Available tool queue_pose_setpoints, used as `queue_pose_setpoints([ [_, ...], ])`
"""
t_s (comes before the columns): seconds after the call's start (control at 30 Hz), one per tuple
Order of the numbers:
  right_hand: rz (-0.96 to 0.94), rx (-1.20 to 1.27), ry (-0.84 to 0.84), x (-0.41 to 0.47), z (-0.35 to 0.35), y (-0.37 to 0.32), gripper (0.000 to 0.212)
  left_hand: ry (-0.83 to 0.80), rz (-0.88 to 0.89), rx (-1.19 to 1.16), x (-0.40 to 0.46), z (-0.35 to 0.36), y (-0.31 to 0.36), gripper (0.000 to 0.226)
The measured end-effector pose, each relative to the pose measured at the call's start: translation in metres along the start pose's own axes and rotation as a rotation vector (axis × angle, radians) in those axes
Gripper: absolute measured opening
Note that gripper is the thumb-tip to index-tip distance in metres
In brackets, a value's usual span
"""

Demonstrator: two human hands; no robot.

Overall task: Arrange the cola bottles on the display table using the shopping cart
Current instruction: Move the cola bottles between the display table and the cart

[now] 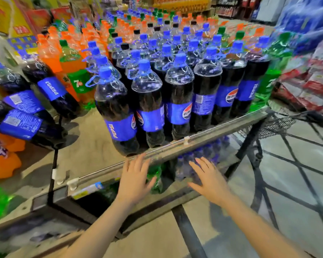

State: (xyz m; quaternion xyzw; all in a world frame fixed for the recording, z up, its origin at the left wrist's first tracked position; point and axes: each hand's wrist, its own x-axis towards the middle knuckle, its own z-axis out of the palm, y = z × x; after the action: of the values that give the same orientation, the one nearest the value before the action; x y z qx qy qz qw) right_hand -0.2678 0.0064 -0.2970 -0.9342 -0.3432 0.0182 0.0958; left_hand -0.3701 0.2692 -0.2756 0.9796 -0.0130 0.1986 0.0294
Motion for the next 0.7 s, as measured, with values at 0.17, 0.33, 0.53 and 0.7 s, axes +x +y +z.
queue_pose_setpoints([
  [0.17, -0.025, 0.122, -0.128, -0.058, -0.003, 0.079, 0.079, -0.114, 0.009, 0.072, -0.003, 0.028, 0.079, 0.059],
  [0.33, -0.022, 0.143, -0.181, -0.109, -0.015, 0.157, 0.089, -0.241, -0.006, 0.055, 0.005, 0.055, 0.179, 0.061],
  [0.53, 0.035, 0.156, -0.205, -0.139, -0.029, 0.238, 0.092, -0.267, 0.022, 0.029, 0.024, 0.075, 0.260, 0.053],
  [0.7, 0.050, 0.157, -0.179, -0.130, -0.048, 0.288, 0.076, -0.278, 0.045, 0.033, 0.069, 0.094, 0.293, 0.050],
])
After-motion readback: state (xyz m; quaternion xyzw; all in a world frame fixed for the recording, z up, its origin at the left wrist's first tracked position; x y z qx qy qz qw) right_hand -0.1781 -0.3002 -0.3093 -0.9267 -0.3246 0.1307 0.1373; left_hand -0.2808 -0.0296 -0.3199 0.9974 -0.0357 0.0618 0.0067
